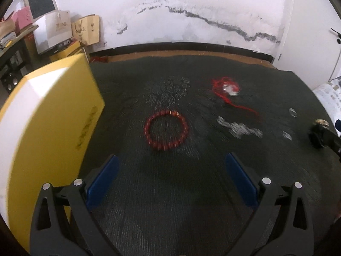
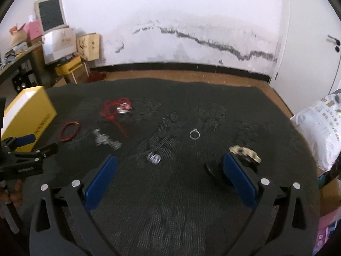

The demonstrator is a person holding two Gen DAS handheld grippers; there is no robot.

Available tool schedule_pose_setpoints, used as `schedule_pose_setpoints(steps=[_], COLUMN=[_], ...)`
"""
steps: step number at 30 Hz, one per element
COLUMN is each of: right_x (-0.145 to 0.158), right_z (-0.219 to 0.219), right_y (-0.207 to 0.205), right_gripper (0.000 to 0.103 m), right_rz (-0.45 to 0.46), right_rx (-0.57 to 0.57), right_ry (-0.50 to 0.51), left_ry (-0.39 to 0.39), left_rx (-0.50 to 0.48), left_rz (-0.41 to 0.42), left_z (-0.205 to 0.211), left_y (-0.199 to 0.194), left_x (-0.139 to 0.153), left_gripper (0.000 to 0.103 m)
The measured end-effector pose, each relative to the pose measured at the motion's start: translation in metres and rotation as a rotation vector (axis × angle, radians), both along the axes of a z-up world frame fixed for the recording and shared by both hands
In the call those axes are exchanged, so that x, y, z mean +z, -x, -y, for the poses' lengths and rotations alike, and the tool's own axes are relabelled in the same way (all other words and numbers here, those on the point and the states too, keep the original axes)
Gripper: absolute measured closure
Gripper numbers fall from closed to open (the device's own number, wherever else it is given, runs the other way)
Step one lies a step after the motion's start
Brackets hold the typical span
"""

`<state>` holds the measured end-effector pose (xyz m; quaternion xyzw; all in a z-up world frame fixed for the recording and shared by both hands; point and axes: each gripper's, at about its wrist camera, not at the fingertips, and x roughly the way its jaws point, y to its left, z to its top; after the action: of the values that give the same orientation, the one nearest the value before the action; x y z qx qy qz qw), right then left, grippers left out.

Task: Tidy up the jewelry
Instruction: 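Grasp the red bead bracelet with the left tool while the right tool grasps the silver ring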

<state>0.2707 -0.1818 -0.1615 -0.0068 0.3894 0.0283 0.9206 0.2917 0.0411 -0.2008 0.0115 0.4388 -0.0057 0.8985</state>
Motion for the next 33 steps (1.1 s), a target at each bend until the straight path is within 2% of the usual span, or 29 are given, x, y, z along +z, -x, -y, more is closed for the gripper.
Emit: schedule_pose_setpoints(steps=[4, 6, 12, 17, 21, 24, 28, 30, 33], right_x=[-0.018, -0.028, -0.042, -0.053, -0.067, -0.07, -0.067, -0.063, -0.06], right_z=[0.007, 0.013, 0.038, 0.035, 0.03, 0.039, 0.041, 0.038, 0.036], right_y=[-0.042, -0.057, -0.084, -0.101, -0.108, -0.111, -0.107, -0.103, -0.099], right_gripper=[0.006, 0.006, 0.006, 0.006, 0.007, 0.007, 0.017, 0.037, 0.057], right_rz=[-0.038, -0.06, -0.149, -0.189, -0.242, -0.253, -0.237, -0.223, -0.215], right_rx=[-0.033, -0.058, -0.112, -0.07, -0.026, -0.012, 0.01, 0.035, 0.06], right_ry=[-0.012, -0.023, -0.006, 0.059, 0.07, 0.01, 0.014, 0.011, 0.003], left_ry=[-0.006, 0.011, -0.004, -0.007, -0.008, -0.007, -0.009, -0.006, -0.009], left_rx=[0.026, 0.045, 0.028, 0.028, 0.029, 0.029, 0.029, 0.029, 0.029], left_rz=[-0.014, -0.05, -0.044, -0.043, -0.042, -0.042, -0.042, -0.042, -0.041], left_z=[-0.007, -0.014, -0.014, -0.015, -0.015, -0.015, -0.015, -0.016, -0.014], left_y=[-0.035, -0.049, -0.059, -0.06, -0.059, -0.059, -0.059, -0.059, -0.059], left_x=[-0.021, -0.034, -0.034, -0.034, -0.035, -0.035, -0.035, -0.034, -0.034], left_gripper=[0.006, 0.006, 0.006, 0.006, 0.006, 0.006, 0.006, 0.006, 0.006])
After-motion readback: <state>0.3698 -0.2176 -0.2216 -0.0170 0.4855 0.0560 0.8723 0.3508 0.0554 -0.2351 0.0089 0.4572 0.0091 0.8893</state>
